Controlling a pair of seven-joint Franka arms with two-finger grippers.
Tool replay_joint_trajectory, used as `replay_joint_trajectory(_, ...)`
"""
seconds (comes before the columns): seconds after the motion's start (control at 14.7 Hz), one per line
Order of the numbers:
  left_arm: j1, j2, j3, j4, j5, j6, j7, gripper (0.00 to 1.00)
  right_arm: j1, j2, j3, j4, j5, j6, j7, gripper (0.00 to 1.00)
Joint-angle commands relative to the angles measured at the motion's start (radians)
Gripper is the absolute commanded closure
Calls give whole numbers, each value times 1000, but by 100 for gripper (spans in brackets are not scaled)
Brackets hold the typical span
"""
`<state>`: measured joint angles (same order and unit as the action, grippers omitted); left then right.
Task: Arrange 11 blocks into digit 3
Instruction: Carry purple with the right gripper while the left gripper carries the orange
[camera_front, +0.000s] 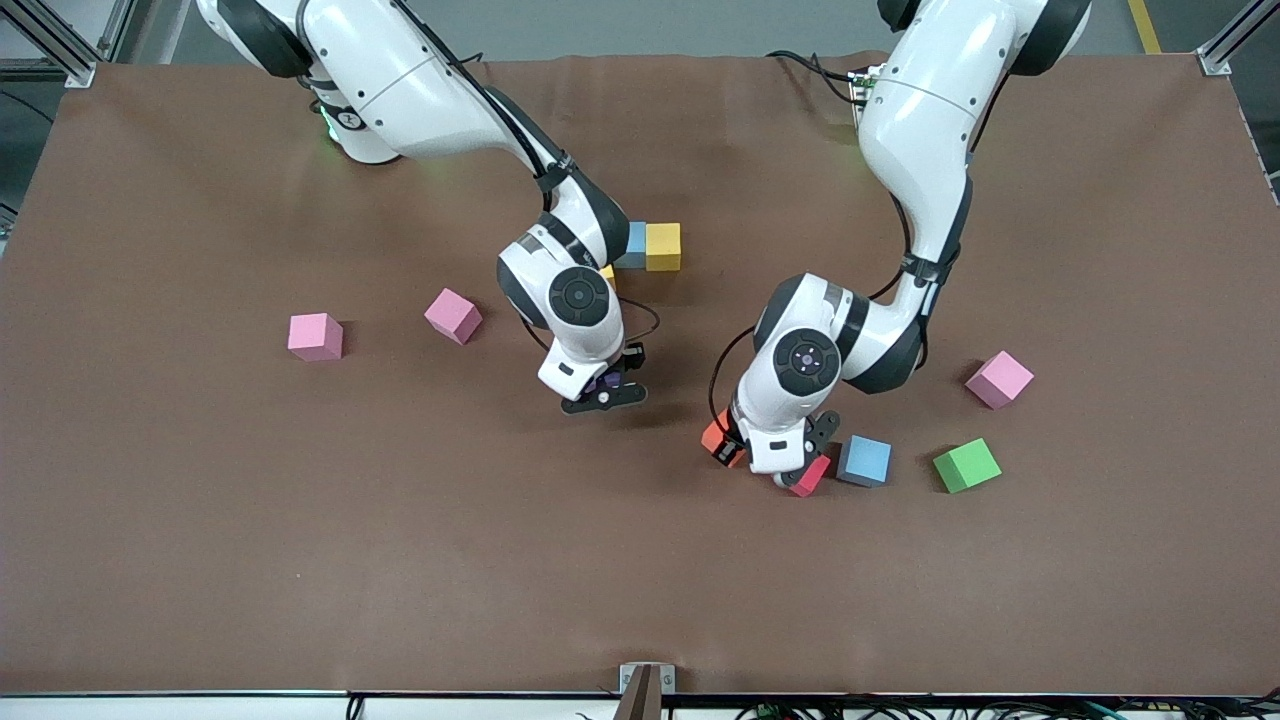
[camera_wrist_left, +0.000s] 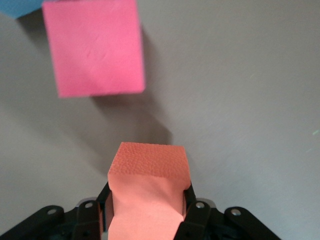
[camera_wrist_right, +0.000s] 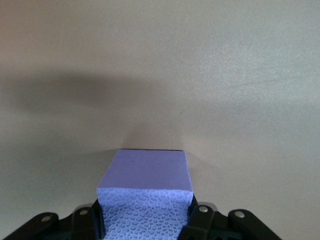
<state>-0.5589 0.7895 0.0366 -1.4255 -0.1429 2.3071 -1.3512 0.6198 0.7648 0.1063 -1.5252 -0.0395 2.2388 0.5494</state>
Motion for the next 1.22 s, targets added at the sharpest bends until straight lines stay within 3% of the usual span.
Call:
replay_joint_trajectory(0.0,-13,-35,26,-1,31,3,-42,98,-5,4,1,8,-16,-11,4,68)
replay_joint_trajectory(0.07,-12,-67,23,-6,48,-47,-57,98,-5,2,1,8,-17,-13,4,68)
replay_joint_trajectory(0.14,-13,-102,19,-3,48,-105,-106,98,-6,4,1,8,-16,-13,4,58)
replay_joint_trajectory(0.27,-12,-142,6,-10,40,-146,-214,98,-12,1,1,10,-14,-13,15,0)
replay_joint_trajectory(0.61,-9,-196,2,-24,49,-210,-544,97,-25,-41,0,17,-13,-74,12,0)
replay_joint_trajectory(0.82,-21,-213,-1,-41,43,-210,-727,96,-55,-158,0,19,-4,-212,9,0)
replay_joint_trajectory(1.16,-81,-222,-32,-147,51,-128,-974,96,-110,-382,1,20,0,-461,6,0)
